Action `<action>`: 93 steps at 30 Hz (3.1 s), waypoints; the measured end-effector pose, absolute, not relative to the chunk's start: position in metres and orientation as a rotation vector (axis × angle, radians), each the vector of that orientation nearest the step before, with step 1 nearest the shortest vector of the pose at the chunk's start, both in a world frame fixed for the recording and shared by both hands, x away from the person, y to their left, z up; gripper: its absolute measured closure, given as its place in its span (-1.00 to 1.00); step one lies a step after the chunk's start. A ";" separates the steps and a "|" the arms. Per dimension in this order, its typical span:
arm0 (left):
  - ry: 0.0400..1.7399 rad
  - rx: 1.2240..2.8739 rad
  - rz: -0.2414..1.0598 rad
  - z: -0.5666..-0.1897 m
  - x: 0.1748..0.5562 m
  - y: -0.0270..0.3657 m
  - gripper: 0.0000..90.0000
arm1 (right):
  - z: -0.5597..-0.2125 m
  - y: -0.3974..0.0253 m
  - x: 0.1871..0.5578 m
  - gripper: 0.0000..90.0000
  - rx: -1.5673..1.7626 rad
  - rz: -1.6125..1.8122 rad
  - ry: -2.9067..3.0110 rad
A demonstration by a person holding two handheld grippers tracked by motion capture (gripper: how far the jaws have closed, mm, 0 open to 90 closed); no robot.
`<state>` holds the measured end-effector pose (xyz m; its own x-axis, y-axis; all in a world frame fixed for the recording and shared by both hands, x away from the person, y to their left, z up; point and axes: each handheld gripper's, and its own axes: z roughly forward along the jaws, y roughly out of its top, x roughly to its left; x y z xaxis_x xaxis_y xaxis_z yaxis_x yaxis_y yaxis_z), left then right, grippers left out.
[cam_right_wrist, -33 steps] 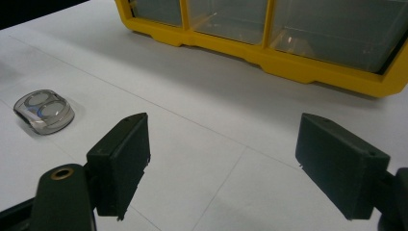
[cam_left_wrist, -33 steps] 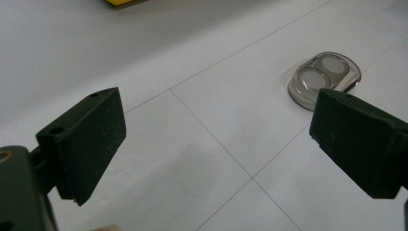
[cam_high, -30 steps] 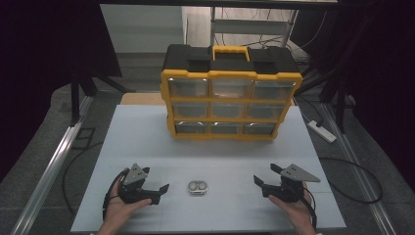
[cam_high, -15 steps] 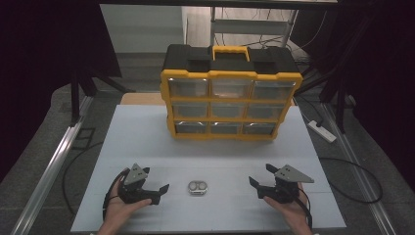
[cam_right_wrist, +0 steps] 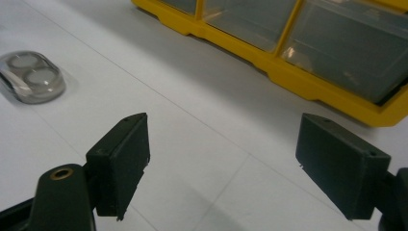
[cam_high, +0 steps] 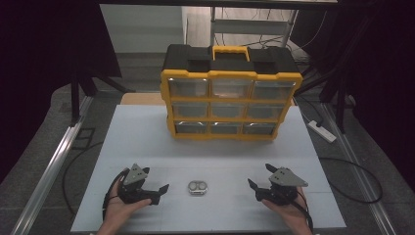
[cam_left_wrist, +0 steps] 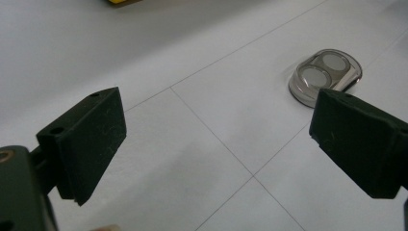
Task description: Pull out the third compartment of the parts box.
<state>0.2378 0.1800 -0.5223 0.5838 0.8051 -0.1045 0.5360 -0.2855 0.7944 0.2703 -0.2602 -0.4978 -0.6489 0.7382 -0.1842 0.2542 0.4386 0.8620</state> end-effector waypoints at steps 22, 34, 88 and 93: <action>1.068 1.976 0.400 -0.523 0.238 0.180 -0.86 | -0.498 -0.250 0.265 -0.62 0.619 0.946 2.101; 1.065 1.977 0.401 -0.523 0.238 0.180 -0.86 | -0.498 -0.252 0.265 -0.65 0.572 0.908 2.049; 1.065 1.995 0.399 -0.524 0.239 0.179 -0.85 | -0.502 -0.246 0.264 -0.67 0.278 0.646 1.961; 1.064 1.996 0.398 -0.524 0.239 0.179 -0.85 | -0.502 -0.246 0.263 -0.67 0.263 0.623 1.961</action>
<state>0.2387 0.1795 -0.5244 0.5931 0.7994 -0.0958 0.5402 -0.3069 0.7836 0.2633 -0.2459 -0.5017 -0.4589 0.4409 -0.7714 -0.0852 0.8424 0.5321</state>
